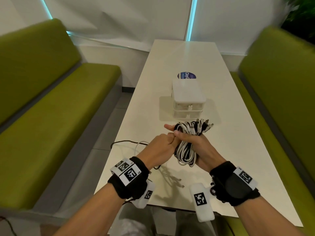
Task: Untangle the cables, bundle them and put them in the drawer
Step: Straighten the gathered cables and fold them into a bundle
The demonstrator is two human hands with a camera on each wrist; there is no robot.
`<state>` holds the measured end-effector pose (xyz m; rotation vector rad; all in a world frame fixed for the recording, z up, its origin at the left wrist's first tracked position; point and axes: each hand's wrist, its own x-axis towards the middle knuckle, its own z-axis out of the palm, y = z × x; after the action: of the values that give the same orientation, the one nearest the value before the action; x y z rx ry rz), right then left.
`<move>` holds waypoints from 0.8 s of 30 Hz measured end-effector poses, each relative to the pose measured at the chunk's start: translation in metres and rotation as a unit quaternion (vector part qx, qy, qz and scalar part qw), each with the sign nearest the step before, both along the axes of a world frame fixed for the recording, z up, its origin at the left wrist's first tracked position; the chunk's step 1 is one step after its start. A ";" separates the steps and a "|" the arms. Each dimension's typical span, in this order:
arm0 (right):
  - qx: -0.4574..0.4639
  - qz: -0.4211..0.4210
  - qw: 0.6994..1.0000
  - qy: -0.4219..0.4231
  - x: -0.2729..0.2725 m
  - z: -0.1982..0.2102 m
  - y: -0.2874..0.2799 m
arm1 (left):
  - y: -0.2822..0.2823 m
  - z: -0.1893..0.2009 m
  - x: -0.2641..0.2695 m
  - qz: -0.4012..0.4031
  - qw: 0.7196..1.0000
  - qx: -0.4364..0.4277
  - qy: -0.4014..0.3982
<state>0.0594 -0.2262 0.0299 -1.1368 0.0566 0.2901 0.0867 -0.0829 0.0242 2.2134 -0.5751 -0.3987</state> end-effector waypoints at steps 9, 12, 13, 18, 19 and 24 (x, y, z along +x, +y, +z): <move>0.052 0.006 0.998 0.037 -0.001 0.004 0.004 | 0.004 0.015 0.004 -0.042 0.995 0.063 -0.064; 0.039 -0.011 0.998 0.046 0.000 0.000 0.005 | 0.000 0.012 0.004 -0.049 0.997 0.060 -0.028; 0.040 -0.021 0.998 0.050 0.000 -0.002 0.007 | -0.001 0.011 0.003 -0.054 0.997 0.056 -0.011; 0.048 -0.055 0.996 0.050 -0.002 0.001 0.011 | 0.008 -0.004 0.002 -0.009 0.980 -0.137 0.146; 0.046 -0.062 0.996 0.047 0.000 0.001 0.011 | 0.012 -0.007 0.003 -0.009 0.977 -0.155 0.145; 0.084 -0.110 0.989 0.055 0.011 0.004 0.004 | 0.025 -0.013 0.015 -0.046 0.994 -0.035 0.096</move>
<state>0.0701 -0.2224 0.0343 -0.9379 0.2498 0.1571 0.1021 -0.0576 0.0114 2.0595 -0.5789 -0.6216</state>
